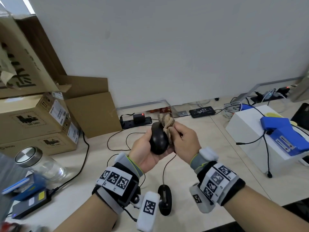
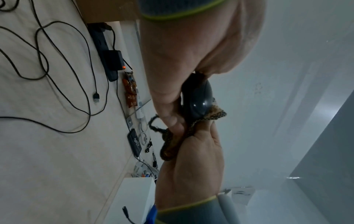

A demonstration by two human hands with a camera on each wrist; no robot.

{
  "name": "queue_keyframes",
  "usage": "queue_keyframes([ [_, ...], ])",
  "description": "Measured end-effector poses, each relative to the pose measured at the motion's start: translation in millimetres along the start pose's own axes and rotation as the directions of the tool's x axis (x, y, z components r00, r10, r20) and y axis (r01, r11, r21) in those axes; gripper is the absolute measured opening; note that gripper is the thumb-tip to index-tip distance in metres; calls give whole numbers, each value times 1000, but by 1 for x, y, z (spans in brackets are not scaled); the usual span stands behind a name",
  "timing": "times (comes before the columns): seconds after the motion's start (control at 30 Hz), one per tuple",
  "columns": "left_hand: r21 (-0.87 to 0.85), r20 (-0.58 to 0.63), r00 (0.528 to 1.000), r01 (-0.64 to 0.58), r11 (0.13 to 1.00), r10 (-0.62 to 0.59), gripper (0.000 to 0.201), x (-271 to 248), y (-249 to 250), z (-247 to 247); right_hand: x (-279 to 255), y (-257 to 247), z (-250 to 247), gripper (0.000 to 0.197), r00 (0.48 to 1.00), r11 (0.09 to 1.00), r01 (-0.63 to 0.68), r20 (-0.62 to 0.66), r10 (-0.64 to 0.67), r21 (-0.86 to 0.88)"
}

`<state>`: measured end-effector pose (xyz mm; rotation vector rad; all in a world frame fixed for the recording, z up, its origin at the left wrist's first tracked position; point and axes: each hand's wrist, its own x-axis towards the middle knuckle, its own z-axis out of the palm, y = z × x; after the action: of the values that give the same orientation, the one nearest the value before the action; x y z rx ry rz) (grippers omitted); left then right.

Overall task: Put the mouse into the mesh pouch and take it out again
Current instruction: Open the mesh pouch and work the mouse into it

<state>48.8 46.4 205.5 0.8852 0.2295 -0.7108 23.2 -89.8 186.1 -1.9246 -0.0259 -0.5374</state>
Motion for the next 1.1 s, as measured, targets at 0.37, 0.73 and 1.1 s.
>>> queue_keyframes([
  [0.37, 252, 177, 984, -58, 966, 13, 72, -8, -1, 0, 3, -7, 6, 15, 989, 990, 125, 86, -120, -61],
  [0.73, 909, 118, 813, -320, 267, 570, 35, -8, -3, -23, 11, -1, -4, 18, 990, 990, -122, -85, 116, -64],
  [1.1, 931, 157, 760, -326, 162, 631, 24, -9, -7, -22, 5, 3, 1, 17, 999, 992, -12, 33, 17, -127],
])
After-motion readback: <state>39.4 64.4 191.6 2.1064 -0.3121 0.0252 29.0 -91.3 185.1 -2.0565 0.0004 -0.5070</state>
